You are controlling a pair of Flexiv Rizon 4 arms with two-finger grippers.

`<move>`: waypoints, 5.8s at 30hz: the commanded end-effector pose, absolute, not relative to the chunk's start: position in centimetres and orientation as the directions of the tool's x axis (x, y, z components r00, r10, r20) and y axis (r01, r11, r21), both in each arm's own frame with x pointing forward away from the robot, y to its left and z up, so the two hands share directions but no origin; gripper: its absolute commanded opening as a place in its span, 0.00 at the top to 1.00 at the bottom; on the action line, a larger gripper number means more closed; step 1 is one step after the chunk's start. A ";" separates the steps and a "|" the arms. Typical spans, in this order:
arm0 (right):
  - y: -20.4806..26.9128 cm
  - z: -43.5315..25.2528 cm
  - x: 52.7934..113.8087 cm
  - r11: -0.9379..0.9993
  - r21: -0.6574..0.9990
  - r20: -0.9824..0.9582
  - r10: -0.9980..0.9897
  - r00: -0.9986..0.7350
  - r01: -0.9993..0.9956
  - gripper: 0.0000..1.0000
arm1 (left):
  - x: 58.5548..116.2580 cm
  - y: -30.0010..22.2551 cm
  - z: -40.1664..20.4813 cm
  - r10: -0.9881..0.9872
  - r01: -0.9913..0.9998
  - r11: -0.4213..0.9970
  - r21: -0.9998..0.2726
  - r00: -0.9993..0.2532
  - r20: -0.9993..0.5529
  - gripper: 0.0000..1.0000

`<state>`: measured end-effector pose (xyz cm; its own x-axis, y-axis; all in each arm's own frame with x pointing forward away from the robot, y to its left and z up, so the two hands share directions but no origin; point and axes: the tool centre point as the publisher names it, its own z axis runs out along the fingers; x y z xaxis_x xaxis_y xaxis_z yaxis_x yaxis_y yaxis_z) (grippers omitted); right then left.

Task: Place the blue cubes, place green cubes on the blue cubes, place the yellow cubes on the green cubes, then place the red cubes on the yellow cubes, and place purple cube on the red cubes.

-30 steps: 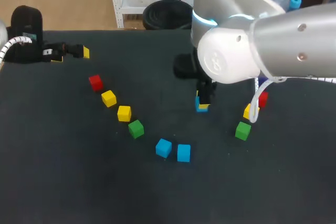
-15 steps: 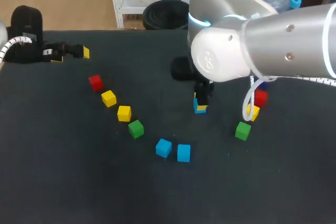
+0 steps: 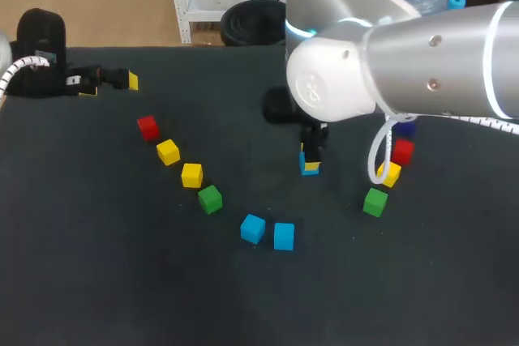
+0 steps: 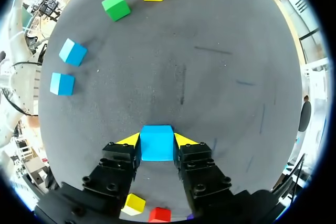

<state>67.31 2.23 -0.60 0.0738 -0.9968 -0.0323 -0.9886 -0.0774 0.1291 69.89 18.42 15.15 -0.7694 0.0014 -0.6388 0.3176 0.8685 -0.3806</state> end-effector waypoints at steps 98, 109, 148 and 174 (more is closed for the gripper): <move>7.1 2.2 55.4 -0.059 0.092 -0.001 -0.998 0.060 -0.994 1.00 | 69.9 18.5 15.0 0.000 0.322 0.865 -0.384 -0.767 -0.642 0.00; 6.4 2.9 57.6 -0.113 0.051 0.027 -0.993 0.114 -0.992 1.00 | 69.9 18.5 15.0 0.000 0.322 0.865 -0.384 -0.767 -0.642 0.00; 6.1 1.5 63.2 -0.098 0.043 -0.006 -0.995 0.098 -0.994 1.00 | 69.9 18.5 15.0 0.000 0.322 0.865 -0.384 -0.767 -0.642 0.00; 6.2 0.5 66.1 -0.071 0.031 -0.028 -0.997 0.070 -0.997 1.00 | 69.9 18.5 15.0 0.000 0.322 0.865 -0.384 -0.767 -0.642 0.00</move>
